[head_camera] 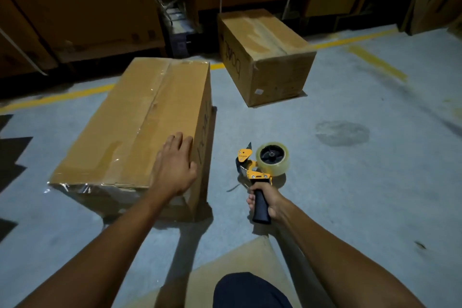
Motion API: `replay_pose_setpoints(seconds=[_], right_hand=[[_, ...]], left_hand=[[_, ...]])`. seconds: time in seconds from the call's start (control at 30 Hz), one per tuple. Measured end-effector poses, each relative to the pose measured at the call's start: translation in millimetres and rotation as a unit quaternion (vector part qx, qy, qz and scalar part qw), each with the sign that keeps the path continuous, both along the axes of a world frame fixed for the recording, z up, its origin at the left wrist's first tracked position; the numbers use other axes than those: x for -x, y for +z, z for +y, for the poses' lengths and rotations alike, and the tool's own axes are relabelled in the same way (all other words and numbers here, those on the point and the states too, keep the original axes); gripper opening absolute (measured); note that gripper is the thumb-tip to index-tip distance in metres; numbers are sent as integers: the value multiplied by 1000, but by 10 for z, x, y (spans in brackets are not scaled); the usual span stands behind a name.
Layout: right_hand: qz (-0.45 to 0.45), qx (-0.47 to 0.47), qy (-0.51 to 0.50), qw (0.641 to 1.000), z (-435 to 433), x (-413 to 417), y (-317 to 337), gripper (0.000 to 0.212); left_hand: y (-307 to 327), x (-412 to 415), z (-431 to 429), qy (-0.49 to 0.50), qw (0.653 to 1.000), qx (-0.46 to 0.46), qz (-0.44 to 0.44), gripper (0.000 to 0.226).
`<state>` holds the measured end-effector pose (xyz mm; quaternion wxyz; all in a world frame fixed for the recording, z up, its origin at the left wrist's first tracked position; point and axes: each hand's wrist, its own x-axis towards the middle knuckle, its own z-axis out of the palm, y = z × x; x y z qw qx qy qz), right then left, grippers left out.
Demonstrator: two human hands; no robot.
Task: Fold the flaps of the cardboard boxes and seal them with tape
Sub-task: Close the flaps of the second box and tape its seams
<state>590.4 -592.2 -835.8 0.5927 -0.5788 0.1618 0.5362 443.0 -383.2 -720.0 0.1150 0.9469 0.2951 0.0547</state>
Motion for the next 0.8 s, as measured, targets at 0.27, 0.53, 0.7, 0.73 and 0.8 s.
replay_pose_setpoints(seconds=[0.27, 0.53, 0.7, 0.73, 0.8], right_hand=[[40, 16, -35, 998, 89, -131, -493, 19], [-152, 100, -16, 983, 95, -57, -537, 33], [-417, 372, 115, 821, 249, 117, 61, 54], [-484, 334, 99, 803, 352, 186, 214, 51], [-609, 178, 52, 771, 628, 368, 530, 33]], left_hand=[[-84, -8, 25, 8, 999, -15, -30, 70], [-67, 48, -36, 28, 994, -5, -107, 51], [-38, 111, -135, 58, 980, -22, -189, 28], [-15, 126, -159, 64, 977, -25, -200, 27], [19, 147, -178, 84, 973, -12, -213, 30]])
